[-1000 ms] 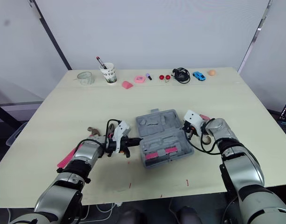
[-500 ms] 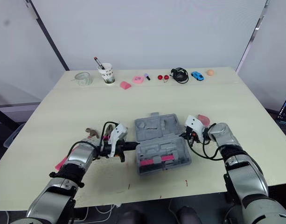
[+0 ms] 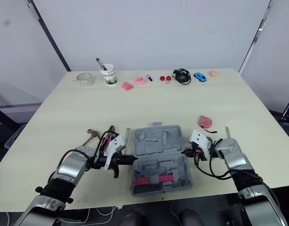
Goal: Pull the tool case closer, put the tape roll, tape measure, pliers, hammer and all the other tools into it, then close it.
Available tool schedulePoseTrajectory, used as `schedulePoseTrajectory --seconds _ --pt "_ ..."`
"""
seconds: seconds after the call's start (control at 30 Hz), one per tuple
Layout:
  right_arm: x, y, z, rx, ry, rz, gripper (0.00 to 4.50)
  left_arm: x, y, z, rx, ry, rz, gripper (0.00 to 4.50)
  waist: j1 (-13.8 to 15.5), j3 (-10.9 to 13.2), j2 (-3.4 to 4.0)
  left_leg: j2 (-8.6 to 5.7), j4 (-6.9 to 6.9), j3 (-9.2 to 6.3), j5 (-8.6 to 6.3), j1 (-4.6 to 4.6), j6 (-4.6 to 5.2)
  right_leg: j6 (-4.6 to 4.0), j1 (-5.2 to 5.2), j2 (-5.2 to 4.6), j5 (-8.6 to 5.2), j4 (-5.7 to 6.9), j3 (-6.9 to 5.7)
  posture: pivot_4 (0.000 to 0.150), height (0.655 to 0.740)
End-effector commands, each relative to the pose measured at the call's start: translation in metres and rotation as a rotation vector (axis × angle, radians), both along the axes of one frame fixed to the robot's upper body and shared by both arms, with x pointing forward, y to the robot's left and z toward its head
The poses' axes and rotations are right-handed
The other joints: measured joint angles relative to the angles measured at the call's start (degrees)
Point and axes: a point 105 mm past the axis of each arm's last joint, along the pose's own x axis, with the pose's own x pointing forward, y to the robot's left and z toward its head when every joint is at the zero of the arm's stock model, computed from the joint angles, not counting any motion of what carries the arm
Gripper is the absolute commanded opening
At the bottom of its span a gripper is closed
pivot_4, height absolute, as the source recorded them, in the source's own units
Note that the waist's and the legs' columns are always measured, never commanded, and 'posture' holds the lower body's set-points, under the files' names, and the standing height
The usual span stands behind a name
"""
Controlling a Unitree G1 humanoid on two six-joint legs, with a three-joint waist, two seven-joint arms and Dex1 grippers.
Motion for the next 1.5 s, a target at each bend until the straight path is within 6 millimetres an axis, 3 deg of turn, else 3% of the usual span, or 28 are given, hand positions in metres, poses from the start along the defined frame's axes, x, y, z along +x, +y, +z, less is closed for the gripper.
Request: schedulePoseTrajectory --seconds 0.03,0.4,1.5 --pt "-0.018 0.011 -0.005 0.023 0.045 0.04 0.04 -0.016 -0.006 -0.01 0.007 0.058 -0.049 0.01 0.15 -0.01 -0.02 0.0 0.0 0.0 0.0 0.02 0.0 0.0 0.01 0.0 0.0 0.0 0.01 0.15 0.74" --pt "-0.039 0.011 -0.009 0.032 0.102 0.036 0.04 -0.023 -0.001 -0.014 0.031 0.085 -0.081 0.01 0.44 -0.04 -0.07 -0.01 0.01 0.0 0.0 0.01 0.0 -0.16 0.0 0.0 -0.11 -0.02 0.0 0.15 0.74" --pt "-0.06 0.002 -0.016 0.01 0.177 0.036 0.04 -0.053 -0.009 -0.018 0.063 0.179 -0.218 0.01 1.35 -0.07 -0.12 -0.01 0.02 0.03 0.0 0.01 0.01 -0.22 -0.01 0.01 -0.15 -0.06 0.04 0.15 0.74"
